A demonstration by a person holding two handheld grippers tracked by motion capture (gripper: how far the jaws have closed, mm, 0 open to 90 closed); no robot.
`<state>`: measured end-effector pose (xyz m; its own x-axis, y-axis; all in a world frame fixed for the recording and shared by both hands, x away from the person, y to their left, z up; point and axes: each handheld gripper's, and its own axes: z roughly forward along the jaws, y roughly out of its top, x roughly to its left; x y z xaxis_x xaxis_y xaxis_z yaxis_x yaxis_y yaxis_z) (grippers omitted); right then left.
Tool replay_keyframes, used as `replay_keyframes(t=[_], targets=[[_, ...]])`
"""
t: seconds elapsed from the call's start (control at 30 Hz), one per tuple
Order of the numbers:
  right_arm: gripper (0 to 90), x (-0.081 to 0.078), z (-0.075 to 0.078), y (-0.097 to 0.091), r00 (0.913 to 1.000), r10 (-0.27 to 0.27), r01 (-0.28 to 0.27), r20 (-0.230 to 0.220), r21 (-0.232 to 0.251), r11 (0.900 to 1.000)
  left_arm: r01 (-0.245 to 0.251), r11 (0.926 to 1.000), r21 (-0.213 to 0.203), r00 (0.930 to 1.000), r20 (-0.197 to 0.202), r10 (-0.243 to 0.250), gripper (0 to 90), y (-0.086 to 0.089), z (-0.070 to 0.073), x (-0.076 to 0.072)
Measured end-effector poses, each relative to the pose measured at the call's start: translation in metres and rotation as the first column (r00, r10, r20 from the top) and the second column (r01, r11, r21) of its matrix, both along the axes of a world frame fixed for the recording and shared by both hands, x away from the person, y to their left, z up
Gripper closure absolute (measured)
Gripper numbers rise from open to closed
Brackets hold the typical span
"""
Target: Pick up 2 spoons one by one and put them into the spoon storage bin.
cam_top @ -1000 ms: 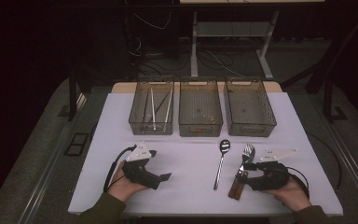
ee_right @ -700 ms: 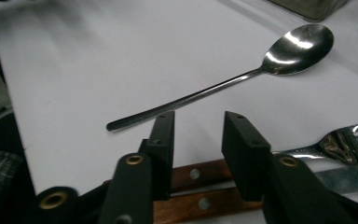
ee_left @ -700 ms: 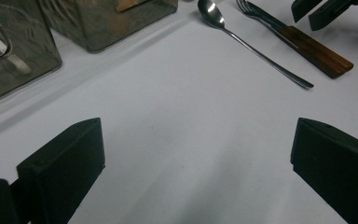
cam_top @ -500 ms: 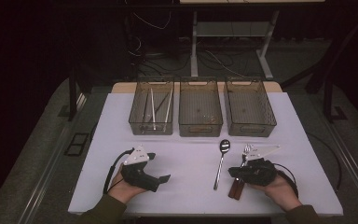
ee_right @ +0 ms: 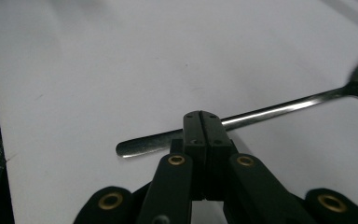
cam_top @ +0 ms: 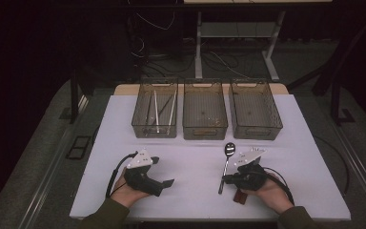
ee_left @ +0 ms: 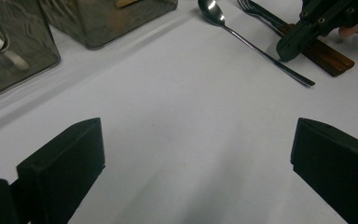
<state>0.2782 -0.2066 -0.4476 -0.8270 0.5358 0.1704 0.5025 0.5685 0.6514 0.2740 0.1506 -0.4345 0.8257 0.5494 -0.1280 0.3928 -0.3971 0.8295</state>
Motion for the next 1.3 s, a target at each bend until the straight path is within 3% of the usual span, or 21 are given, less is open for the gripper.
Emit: replay_keyframes(t=[0.53,1.3], targets=[[90.0,0.004,0.000,0.022,0.9987,-0.010,0.011,0.051,-0.017,0.9998,0.008,1.0000,0.003,0.9999,-0.009,-0.008,1.2,-0.001,-0.001,0.000],[90.0,0.034,-0.001,0.062,0.9960,-0.060,0.061,0.067,-0.014,0.9980,0.010,0.9999,0.000,0.9999,-0.008,-0.010,1.2,0.000,-0.002,0.001]])
